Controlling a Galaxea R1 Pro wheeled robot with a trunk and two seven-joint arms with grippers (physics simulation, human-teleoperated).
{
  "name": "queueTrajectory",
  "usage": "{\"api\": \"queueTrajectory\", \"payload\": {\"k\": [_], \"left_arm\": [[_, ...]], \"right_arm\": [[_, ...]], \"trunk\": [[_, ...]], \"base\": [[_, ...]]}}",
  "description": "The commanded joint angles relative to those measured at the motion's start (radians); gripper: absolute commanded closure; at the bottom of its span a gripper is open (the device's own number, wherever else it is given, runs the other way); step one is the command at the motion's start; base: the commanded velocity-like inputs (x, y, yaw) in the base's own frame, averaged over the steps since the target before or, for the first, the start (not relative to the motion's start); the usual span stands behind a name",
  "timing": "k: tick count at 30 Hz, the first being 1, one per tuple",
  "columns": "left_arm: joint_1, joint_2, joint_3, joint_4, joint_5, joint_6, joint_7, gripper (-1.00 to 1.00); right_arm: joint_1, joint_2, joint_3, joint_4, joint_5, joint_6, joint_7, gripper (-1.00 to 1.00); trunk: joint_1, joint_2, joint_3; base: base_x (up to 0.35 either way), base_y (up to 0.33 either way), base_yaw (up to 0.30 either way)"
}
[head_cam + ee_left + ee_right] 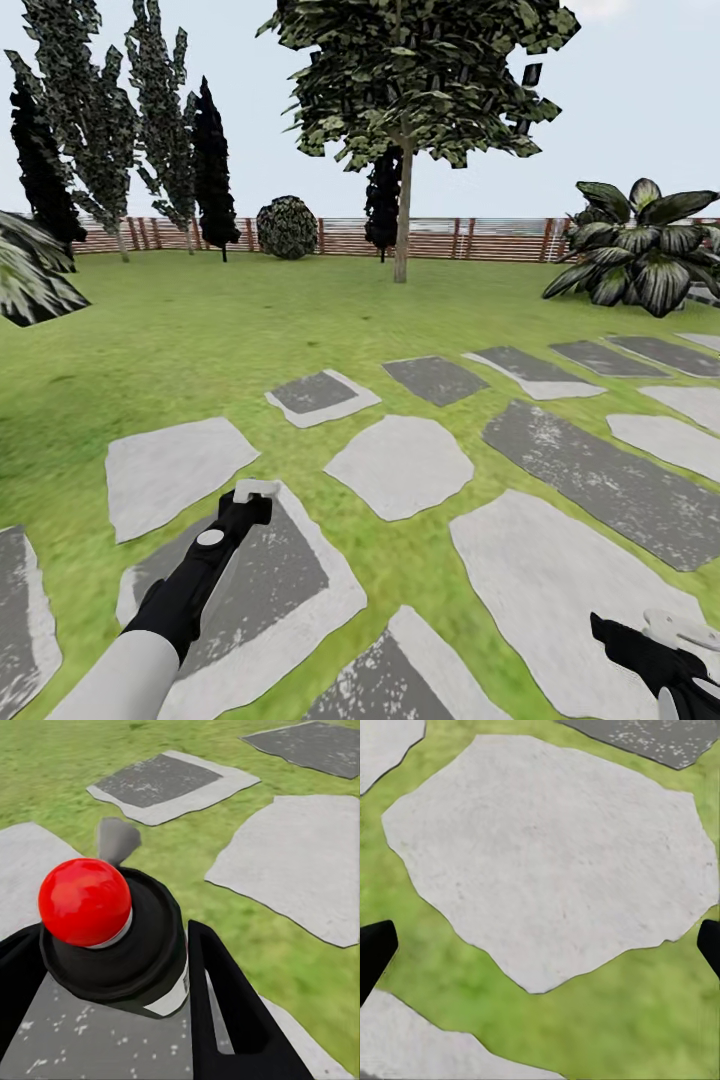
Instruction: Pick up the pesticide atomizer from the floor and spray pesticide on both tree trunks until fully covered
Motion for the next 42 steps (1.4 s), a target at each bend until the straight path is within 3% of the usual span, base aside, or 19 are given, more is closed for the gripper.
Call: {"api": "queueTrajectory", "payload": {"k": [1, 42], "left_arm": [[0.000, 0.000, 0.000, 0.000, 0.000, 0.000, 0.000, 1.00], [0.000, 0.000, 0.001, 0.000, 0.000, 0.000, 0.000, 1.00]], "right_arm": [[0.000, 0.000, 0.000, 0.000, 0.000, 0.000, 0.000, -1.00], [0.000, 0.000, 0.000, 0.000, -0.001, 0.000, 0.000, -1.00]], "trunk": [[0.000, 0.000, 0.000], [0.000, 0.000, 0.000]], "base": [[0.329, 0.000, 0.000], [0.329, 0.000, 0.000]]}}
